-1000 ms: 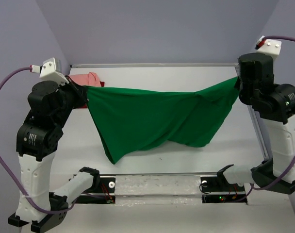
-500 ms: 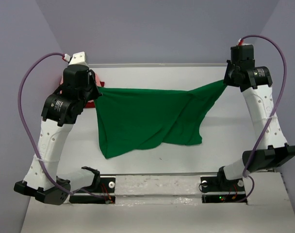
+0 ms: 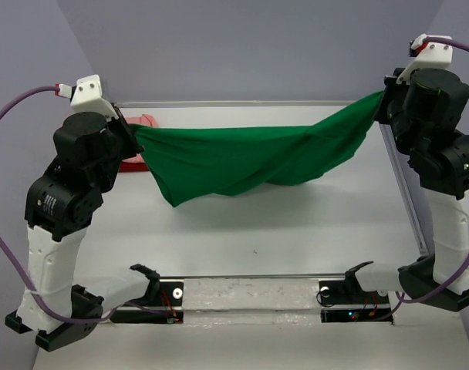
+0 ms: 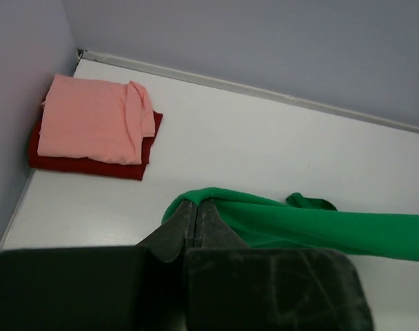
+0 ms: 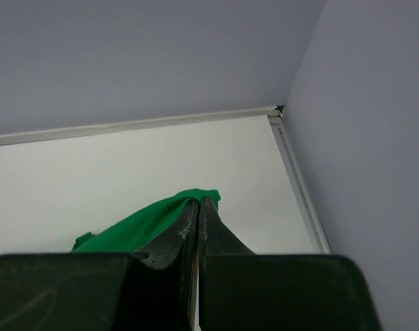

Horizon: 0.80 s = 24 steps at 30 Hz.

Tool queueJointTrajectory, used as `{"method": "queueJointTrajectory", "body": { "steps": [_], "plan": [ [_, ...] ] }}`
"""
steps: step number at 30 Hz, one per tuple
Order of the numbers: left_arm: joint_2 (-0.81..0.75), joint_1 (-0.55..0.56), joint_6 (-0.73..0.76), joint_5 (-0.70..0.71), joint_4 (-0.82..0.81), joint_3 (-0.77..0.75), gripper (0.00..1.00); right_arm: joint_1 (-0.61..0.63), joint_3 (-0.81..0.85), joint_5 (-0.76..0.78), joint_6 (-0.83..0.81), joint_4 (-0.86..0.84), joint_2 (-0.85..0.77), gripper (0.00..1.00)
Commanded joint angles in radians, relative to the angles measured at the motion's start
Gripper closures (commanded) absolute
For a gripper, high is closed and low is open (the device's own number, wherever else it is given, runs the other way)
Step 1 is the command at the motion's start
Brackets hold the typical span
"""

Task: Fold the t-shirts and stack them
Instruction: Flatten the tshirt out

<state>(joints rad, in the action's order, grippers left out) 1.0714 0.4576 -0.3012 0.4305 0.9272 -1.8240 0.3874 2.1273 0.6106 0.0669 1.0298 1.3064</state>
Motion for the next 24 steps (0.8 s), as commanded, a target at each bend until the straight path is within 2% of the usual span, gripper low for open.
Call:
{"method": "queueJointTrajectory", "body": {
  "steps": [1,5,10,14,16,18,20,21,24],
  "plan": [
    [-0.001,0.016,0.033,-0.002,-0.062,-0.093,1.0,0.048,0.091,0.064,-0.107,-0.091,0.023,1.0],
    [0.033,0.035,0.042,-0.007,-0.067,-0.191,1.0,0.091,0.193,0.034,-0.142,-0.117,0.054,1.0],
    [0.076,0.092,0.071,0.022,-0.082,-0.27,1.0,0.123,0.215,0.032,-0.277,-0.263,0.05,1.0],
    [0.111,0.116,0.085,0.04,-0.087,-0.323,1.0,0.177,0.246,-0.04,-0.372,-0.327,0.044,1.0],
    [0.122,0.125,0.089,0.054,-0.088,-0.336,1.0,0.214,0.209,-0.077,-0.446,-0.361,0.024,1.0],
    [0.125,0.135,0.096,0.083,-0.085,-0.327,1.0,0.249,0.128,0.033,-0.542,-0.405,0.004,1.0],
    [0.121,0.141,0.102,0.109,-0.085,-0.308,1.0,0.258,0.021,0.192,-0.663,-0.528,-0.039,1.0],
    [0.119,0.141,0.099,0.123,-0.076,-0.301,1.0,0.258,-0.089,0.221,-0.694,-0.607,-0.058,1.0],
    [0.111,0.142,0.091,0.155,-0.064,-0.253,1.0,0.258,-0.159,0.287,-0.705,-0.645,-0.1,1.0]
  ]
}}
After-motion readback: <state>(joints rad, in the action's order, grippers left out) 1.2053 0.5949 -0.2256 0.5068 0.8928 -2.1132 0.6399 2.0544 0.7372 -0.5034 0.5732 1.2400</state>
